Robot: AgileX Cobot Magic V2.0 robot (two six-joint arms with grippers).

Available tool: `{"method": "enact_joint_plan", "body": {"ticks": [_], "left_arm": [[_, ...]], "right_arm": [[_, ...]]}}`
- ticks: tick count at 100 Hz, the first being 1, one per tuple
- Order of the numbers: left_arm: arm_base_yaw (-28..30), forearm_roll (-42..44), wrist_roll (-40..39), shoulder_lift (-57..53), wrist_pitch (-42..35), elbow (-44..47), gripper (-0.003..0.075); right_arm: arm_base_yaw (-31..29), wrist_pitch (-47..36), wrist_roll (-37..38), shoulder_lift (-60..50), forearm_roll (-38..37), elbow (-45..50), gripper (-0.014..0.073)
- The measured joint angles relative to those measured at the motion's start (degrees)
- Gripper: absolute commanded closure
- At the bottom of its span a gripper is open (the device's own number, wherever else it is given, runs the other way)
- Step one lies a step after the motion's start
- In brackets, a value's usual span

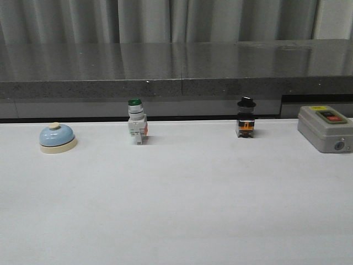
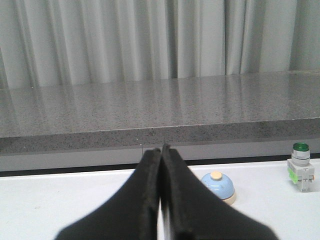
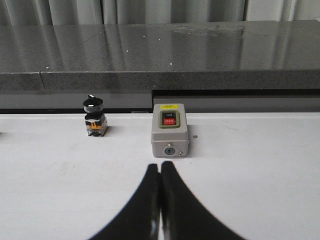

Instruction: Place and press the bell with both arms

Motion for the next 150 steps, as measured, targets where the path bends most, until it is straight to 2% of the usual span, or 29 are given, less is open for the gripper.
{"method": "enact_joint_plan", "body": {"ticks": [63,80,101,150], "left_arm": [[0.00,-1.96,0.00,0.00,0.00,0.00,0.0741],[0.00,-2.65,0.00,0.00,3.26,-2.09,0.0741],[0.00,-2.78,0.00,6.59,9.36,-12.40,0.0741],[0.00,-5.90,0.00,34.58,29.16,-38.40,0.0741]], "right_arm": [[0.00,0.00,-0.08,0.00,0.00,0.00,0.0654],[0.00,0.00,-0.08,0.00,0.00,0.00,0.0654],[0.00,0.00,-0.08,0.00,0.00,0.00,0.0654],[0.00,0.00,-0.08,0.00,0.00,0.00,0.0654]]}}
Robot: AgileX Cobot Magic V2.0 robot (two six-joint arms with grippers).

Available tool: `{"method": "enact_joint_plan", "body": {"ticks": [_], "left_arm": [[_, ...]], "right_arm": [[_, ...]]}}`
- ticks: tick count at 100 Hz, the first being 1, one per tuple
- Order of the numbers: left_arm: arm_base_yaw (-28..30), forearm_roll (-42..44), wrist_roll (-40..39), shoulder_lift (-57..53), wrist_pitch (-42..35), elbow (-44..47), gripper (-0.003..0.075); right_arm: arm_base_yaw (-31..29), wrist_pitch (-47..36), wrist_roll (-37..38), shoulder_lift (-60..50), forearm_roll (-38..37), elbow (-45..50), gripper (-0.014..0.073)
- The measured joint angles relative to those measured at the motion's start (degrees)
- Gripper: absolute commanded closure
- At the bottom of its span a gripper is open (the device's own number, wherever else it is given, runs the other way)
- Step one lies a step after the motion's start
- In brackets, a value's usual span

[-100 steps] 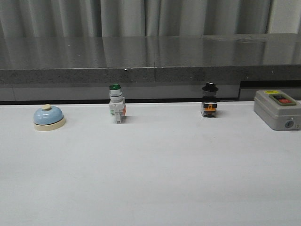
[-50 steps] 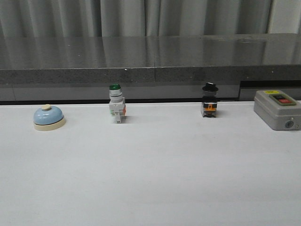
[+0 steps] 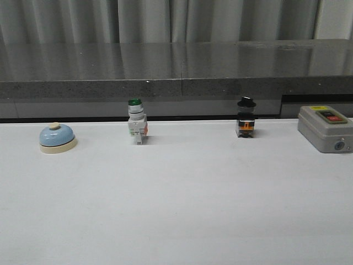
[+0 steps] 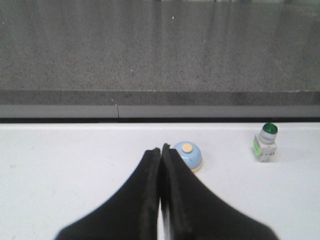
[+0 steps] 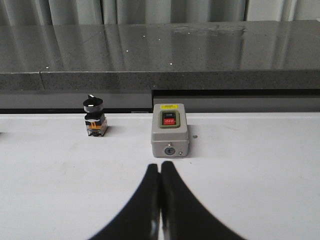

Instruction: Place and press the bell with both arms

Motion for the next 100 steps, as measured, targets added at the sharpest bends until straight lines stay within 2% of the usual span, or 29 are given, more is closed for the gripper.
{"method": "enact_joint_plan", "body": {"ticks": [20,55,60,67,72,84,89,100], "left_arm": [[0.00,-2.65,0.00,7.86,8.03,-4.44,0.0741],[0.00,-2.89,0.00,12.73,11.25,-4.82,0.0719],[0.00,-2.99,0.00,12.73,11.24,-4.82,0.0670],[0.00,-2.98,0.00,12.73,11.32,-4.82,0.0549],[0.00,-2.98,0.00,12.73,11.37,-4.82,0.0430],[0.00,-2.98,0.75,12.73,11.45,-4.82,0.0090],[0.00,-2.98,1.02,12.73,11.45,-4.82,0.0003],[0.00,-2.98,1.45,12.73,11.45,-4.82,0.0049]], "right_arm": [[0.00,0.00,0.00,0.00,0.00,0.00,0.0654],[0.00,0.00,0.00,0.00,0.00,0.00,0.0654],[0.00,0.00,0.00,0.00,0.00,0.00,0.0654],[0.00,0.00,0.00,0.00,0.00,0.00,0.0654],[0.00,0.00,0.00,0.00,0.00,0.00,0.0654],[0.00,0.00,0.00,0.00,0.00,0.00,0.0654],[0.00,0.00,0.00,0.00,0.00,0.00,0.0654],[0.00,0.00,0.00,0.00,0.00,0.00,0.0654]]}}
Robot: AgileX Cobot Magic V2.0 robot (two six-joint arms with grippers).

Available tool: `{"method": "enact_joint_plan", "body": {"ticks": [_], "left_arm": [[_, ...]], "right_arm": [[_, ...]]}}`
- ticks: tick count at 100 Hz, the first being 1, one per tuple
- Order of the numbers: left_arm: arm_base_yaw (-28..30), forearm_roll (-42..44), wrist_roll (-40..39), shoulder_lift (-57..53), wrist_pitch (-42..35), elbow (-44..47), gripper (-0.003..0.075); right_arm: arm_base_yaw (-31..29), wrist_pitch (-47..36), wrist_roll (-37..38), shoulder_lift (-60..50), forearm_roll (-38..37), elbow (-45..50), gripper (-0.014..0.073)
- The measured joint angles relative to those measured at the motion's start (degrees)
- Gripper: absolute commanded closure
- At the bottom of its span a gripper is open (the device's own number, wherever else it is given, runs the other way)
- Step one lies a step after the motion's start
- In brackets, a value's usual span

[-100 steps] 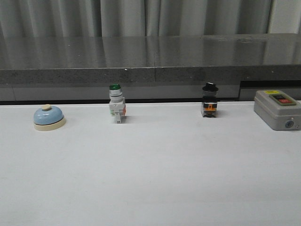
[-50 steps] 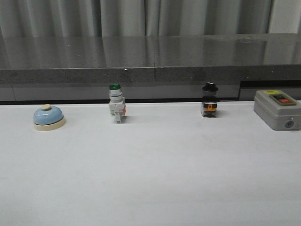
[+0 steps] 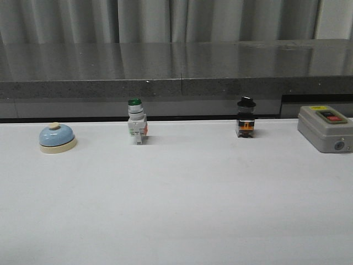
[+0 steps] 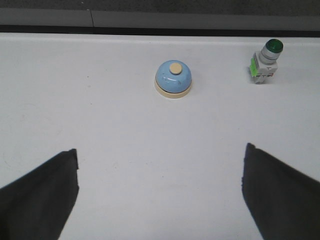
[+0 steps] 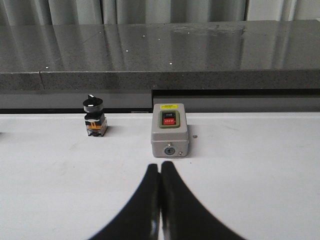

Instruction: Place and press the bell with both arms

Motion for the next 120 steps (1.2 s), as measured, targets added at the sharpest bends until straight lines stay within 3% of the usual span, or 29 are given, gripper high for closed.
{"method": "enact_joint_plan", "body": {"ticks": [9,42,77,120], "left_arm": [[0.00,-0.41,0.00,0.00,-0.21,0.00,0.0083],[0.00,-3.54,0.00,5.43,-0.83,-4.01,0.0083],[-6.28,-3.77,0.13,24.03,-2.16,-14.85,0.0084],[-7.22,-1.20,1.11,47.01,-3.73,-29.57,0.0084]], "right_arm": [[0.00,0.00,0.00,0.00,0.00,0.00,0.0654],[0.00,0.00,0.00,0.00,0.00,0.00,0.0654],[0.00,0.00,0.00,0.00,0.00,0.00,0.0654],[0.00,0.00,0.00,0.00,0.00,0.00,0.0654]]}}
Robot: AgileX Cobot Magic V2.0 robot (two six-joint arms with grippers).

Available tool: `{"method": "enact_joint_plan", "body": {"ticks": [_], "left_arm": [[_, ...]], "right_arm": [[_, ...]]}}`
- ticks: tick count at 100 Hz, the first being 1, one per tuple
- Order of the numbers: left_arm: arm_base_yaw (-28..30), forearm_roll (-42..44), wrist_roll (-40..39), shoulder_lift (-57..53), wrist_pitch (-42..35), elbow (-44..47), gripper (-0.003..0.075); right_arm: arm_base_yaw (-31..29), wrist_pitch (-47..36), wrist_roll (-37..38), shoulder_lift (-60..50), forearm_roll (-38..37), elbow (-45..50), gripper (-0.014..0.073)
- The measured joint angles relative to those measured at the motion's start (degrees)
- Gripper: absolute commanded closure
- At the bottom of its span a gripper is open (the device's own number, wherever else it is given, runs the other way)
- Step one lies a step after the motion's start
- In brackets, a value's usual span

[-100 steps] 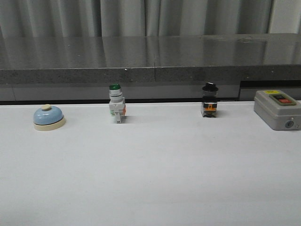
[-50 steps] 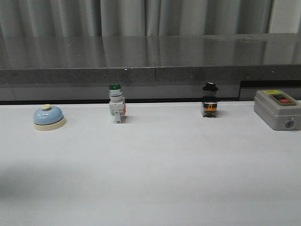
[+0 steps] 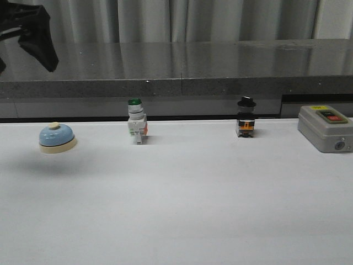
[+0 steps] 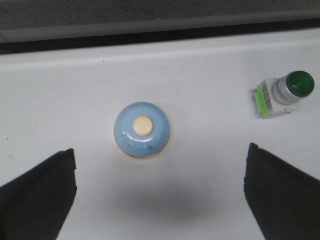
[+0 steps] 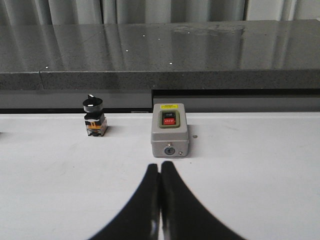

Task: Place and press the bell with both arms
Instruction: 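Lower the left gripper over the blue bell and close on it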

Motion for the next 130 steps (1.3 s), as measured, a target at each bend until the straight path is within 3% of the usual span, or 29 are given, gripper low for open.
{"method": "enact_joint_plan", "body": {"ticks": [58,130], "left_arm": [[-0.04,1.53,1.87,18.31,-0.12,-10.48,0.0084],[-0.04,2.36,1.87,23.39,-4.59,-10.55,0.0084]], "right_arm": [[0.00,0.00,0.00,0.00,0.00,0.00,0.0654],[0.00,0.00,0.00,0.00,0.00,0.00,0.0654]]}}
